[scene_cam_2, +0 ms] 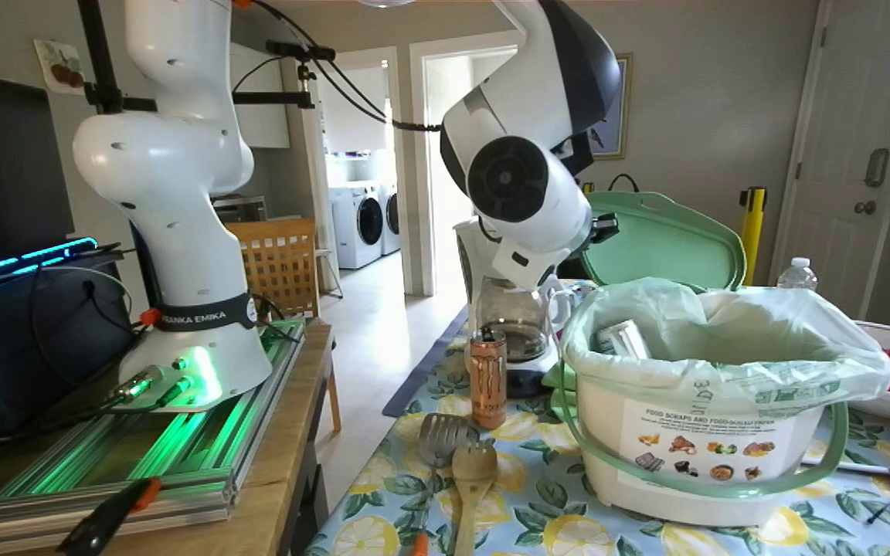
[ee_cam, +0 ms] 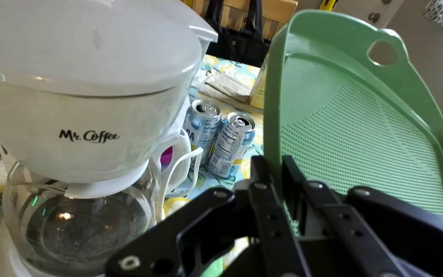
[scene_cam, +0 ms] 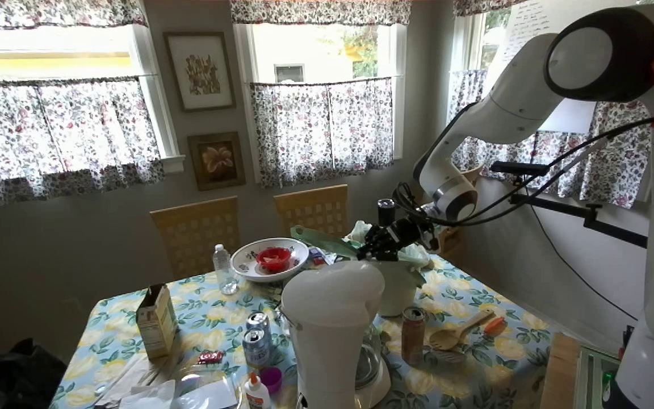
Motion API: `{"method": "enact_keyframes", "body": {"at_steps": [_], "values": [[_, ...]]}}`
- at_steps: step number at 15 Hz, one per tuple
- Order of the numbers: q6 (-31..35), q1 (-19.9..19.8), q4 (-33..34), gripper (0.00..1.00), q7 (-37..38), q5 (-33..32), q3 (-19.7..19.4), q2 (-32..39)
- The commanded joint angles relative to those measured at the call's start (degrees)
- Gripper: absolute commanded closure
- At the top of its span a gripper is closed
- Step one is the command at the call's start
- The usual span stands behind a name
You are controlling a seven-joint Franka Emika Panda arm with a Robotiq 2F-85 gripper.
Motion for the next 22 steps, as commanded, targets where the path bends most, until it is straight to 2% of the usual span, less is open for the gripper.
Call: {"method": "enact_keyframes", "body": {"at_steps": [1,9,22], "values": [[-3.75,-1.13,-0.78,0.97,-0.36,2.14,-1.11,0.97],[-6.47,-2.02,-1.66,0.97,-1.73,2.15,-2.44,-0.01],[-17.07,-5.04,-2.87,0.97,-3.91,1.75,-4.71,2.5]]}}
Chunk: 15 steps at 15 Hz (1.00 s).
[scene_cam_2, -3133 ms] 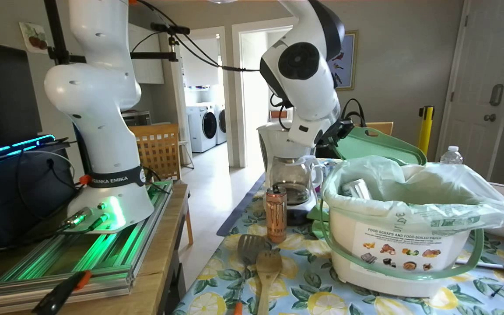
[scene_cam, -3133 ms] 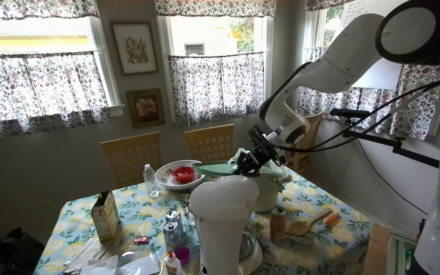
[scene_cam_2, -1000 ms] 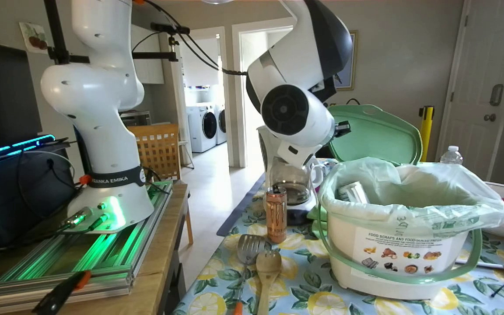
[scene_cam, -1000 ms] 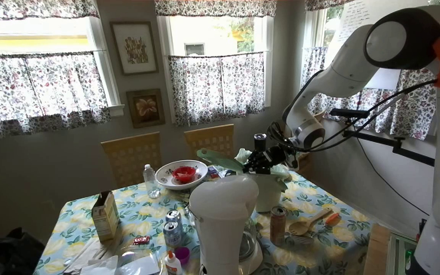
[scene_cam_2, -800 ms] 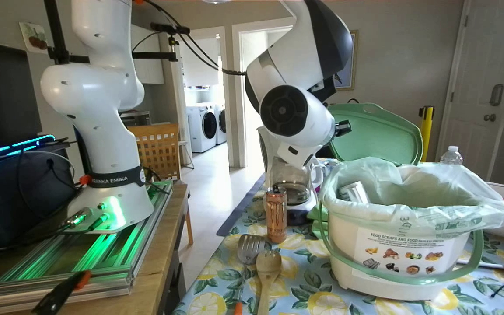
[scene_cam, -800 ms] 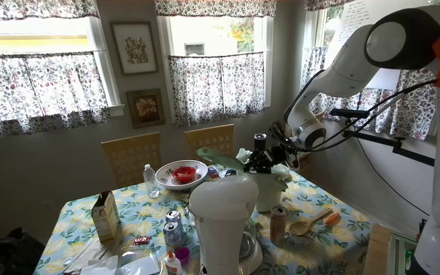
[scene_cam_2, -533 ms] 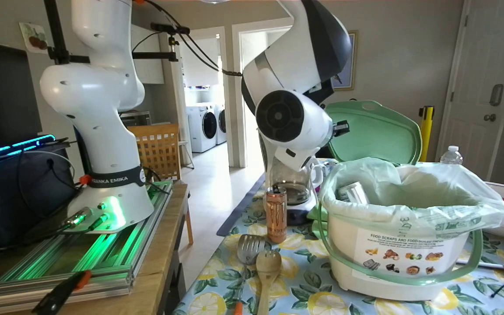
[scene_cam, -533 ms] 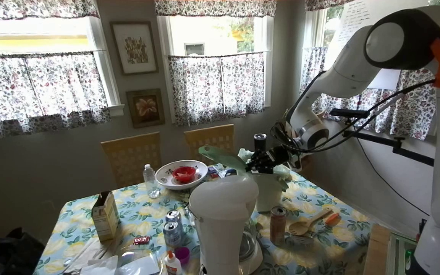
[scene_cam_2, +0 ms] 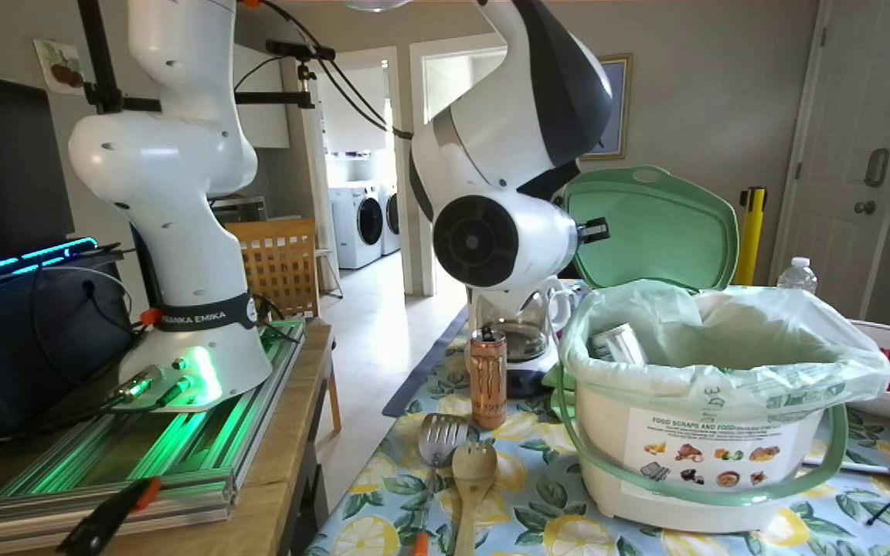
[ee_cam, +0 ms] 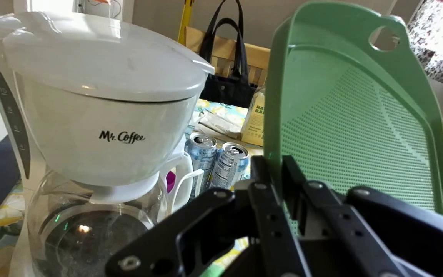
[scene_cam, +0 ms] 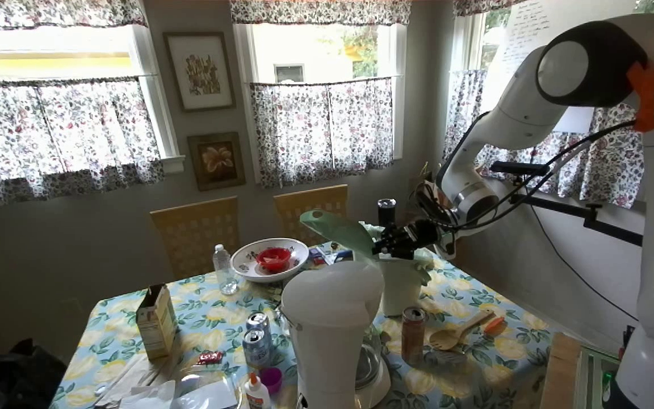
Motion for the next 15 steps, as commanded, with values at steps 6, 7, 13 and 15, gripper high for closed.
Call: {"method": "enact_keyframes", "body": {"at_steps": [6,7,13,15], "values": [[-5.42,-1.32,-1.55,0.97,0.02,1.53,-1.15,0.32],[-6.19,-1.46,-1.48,0.97,0.11,1.42,-1.25,0.56],[-9.34,-2.28,-1.24,0.97,0.83,0.68,-2.2,1.76],[-9.71,-2.42,-1.04,0.97,1.12,0.53,-2.59,2.03]]}}
